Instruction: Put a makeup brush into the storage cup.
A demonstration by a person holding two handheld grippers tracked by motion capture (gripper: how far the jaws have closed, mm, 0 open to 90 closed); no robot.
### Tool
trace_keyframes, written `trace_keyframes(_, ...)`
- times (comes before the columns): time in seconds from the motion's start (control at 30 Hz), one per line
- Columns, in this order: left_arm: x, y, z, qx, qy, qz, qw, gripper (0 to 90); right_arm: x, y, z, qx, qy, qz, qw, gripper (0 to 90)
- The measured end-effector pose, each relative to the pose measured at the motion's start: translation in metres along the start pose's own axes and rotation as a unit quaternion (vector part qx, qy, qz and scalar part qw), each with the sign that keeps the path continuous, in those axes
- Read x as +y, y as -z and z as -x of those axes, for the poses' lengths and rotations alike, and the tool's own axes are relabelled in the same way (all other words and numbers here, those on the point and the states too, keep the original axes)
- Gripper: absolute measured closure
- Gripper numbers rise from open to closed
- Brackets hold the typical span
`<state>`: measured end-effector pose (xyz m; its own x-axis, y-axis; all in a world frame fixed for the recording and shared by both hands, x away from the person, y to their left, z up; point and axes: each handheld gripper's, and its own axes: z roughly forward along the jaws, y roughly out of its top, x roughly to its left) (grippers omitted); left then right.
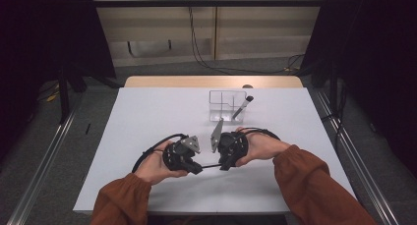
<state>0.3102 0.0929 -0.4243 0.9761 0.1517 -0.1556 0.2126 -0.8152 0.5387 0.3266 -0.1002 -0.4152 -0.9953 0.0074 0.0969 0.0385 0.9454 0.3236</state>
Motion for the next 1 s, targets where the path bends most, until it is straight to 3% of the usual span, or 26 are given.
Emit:
trace_keyframes(0.2,0.0,0.0,0.0,-0.001,0.003,0.0,1.0,85.5,-0.004,0.003,0.002,-0.005,-0.014,0.013,0.9998,53.6)
trace_keyframes(0.23,0.0,0.0,0.0,-0.001,0.003,0.0,1.0,85.5,-0.004,0.003,0.002,-0.009,-0.006,0.019,0.9998,49.8)
trace_keyframes(0.37,-0.001,0.0,0.0,-0.002,0.003,-0.001,1.0,85.4,-0.007,0.004,0.001,-0.014,-0.018,0.018,0.9996,36.5)
trace_keyframes(0.6,-0.006,0.005,-0.001,0.003,0.009,0.003,1.0,85.4,-0.017,0.006,0.003,-0.022,-0.029,0.035,0.9987,27.1)
trace_keyframes(0.77,-0.012,0.009,-0.001,0.008,0.013,0.007,0.9999,85.4,-0.03,0.012,0.001,-0.03,-0.055,0.048,0.9968,22.9)
trace_keyframes(1.0,-0.02,0.016,-0.001,0.017,0.013,0.033,0.9992,85.4,-0.049,0.018,-0.005,-0.05,-0.07,0.067,0.994,16.9)
